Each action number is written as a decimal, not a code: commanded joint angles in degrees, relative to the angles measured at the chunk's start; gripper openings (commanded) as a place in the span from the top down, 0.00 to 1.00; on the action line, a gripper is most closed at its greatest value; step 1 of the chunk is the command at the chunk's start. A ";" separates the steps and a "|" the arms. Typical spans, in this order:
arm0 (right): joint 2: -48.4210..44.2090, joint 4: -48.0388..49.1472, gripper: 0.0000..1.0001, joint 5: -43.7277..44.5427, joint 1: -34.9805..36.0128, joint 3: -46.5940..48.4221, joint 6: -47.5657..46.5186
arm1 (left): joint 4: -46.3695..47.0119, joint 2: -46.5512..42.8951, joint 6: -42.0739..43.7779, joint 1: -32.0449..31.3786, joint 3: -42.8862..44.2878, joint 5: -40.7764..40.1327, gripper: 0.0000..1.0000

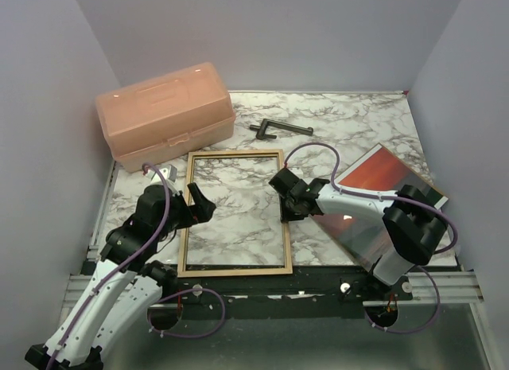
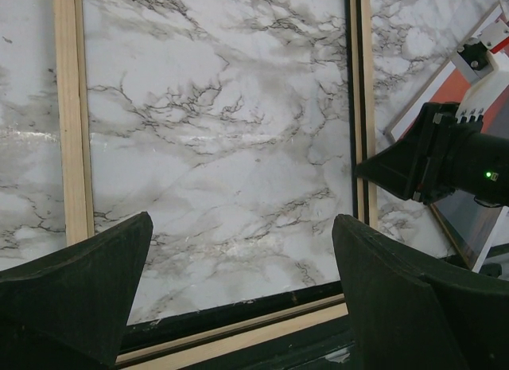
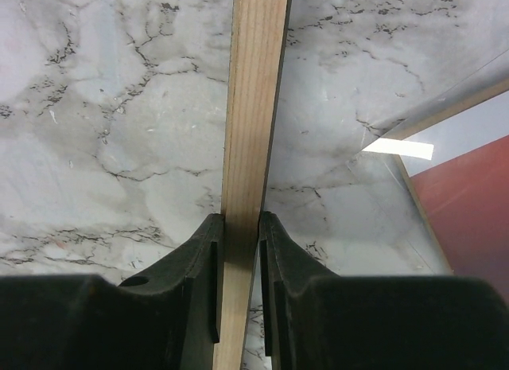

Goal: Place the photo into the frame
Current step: Adjust the photo frame at the center of the board, then pick up the photo frame item at the center of the board.

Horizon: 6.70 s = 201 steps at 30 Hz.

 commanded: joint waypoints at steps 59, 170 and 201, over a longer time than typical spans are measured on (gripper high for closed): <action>-27.84 7.42 0.12 -38.78 -38.34 -19.59 -1.68 | 24.37 45.33 -7.87 -17.74 12.42 15.63 0.02; -39.81 -3.92 0.12 -29.19 -43.78 -15.07 -3.27 | 18.18 87.72 -9.16 -22.99 46.01 13.50 0.36; -38.83 -3.88 0.12 -30.17 -43.78 -13.10 -3.39 | 20.89 86.34 -10.73 -23.12 44.69 24.58 0.46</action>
